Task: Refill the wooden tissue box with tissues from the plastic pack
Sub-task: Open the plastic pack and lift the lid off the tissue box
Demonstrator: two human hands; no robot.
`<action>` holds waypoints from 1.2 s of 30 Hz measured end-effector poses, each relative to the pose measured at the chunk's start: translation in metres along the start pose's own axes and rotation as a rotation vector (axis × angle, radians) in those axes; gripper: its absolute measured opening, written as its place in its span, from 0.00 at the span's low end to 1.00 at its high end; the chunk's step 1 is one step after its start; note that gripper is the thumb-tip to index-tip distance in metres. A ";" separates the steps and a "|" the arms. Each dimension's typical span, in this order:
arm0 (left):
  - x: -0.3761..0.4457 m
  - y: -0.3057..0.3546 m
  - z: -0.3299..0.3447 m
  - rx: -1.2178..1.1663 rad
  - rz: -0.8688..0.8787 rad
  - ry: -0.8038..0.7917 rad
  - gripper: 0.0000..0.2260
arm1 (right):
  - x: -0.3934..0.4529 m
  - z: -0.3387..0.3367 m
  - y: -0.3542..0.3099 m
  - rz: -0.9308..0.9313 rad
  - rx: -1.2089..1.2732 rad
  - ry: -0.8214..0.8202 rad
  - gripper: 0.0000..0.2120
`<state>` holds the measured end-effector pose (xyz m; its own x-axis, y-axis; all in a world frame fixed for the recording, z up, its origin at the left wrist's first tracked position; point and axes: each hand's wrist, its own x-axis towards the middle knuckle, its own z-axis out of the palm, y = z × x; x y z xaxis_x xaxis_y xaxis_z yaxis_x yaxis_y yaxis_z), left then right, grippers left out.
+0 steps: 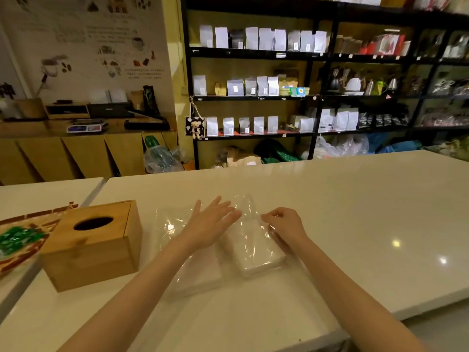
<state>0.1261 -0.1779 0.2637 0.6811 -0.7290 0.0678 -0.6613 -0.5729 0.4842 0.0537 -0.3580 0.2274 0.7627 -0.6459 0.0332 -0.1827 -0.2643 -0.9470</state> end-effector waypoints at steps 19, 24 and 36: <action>0.040 -0.012 0.027 -0.666 -0.267 -0.165 0.30 | 0.010 0.003 0.008 -0.118 -0.048 0.101 0.06; 0.041 -0.013 0.030 -0.712 -0.257 -0.158 0.27 | -0.006 -0.004 -0.003 -0.211 0.193 0.083 0.06; -0.001 -0.032 -0.054 -0.220 -0.019 -0.120 0.05 | -0.015 -0.023 -0.026 -0.204 -0.234 0.011 0.21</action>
<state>0.1631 -0.1385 0.2954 0.6420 -0.7657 -0.0409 -0.5553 -0.5011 0.6637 0.0330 -0.3575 0.2588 0.7915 -0.5703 0.2195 -0.1658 -0.5461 -0.8212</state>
